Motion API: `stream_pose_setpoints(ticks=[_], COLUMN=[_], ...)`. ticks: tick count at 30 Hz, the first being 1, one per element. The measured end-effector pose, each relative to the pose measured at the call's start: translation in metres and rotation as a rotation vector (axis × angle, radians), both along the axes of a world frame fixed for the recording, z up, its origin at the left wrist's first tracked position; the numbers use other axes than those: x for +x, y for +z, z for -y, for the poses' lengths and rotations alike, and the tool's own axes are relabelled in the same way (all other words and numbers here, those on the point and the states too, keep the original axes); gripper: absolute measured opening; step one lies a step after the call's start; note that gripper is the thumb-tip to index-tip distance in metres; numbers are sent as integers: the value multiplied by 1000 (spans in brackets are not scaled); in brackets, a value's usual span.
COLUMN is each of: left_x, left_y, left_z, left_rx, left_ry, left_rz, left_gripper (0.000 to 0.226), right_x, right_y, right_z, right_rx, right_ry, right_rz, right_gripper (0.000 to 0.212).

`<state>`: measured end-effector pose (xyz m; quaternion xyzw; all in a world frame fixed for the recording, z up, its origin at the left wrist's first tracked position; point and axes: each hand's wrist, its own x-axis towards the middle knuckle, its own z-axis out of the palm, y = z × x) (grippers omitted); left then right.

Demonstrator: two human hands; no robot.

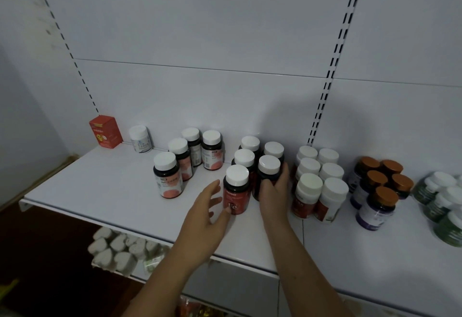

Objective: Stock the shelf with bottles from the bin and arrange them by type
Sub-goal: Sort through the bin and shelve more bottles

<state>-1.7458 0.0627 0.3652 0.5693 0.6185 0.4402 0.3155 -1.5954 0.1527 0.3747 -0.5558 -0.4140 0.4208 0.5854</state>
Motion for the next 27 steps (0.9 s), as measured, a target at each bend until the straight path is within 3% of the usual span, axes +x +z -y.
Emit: stream_pose_setpoints(ticks=[14, 27], left_x=[6, 8], left_y=[3, 0], left_z=[-1, 0], left_rx=[-14, 10], left_ry=[-29, -25], left_rz=[85, 83], left_gripper=[56, 51], right_x=[5, 4], right_y=[-5, 1], right_z=[-17, -7], right_rx=[-93, -40], right_ry=[4, 29], right_rz=[-63, -115], right_gripper=[80, 83])
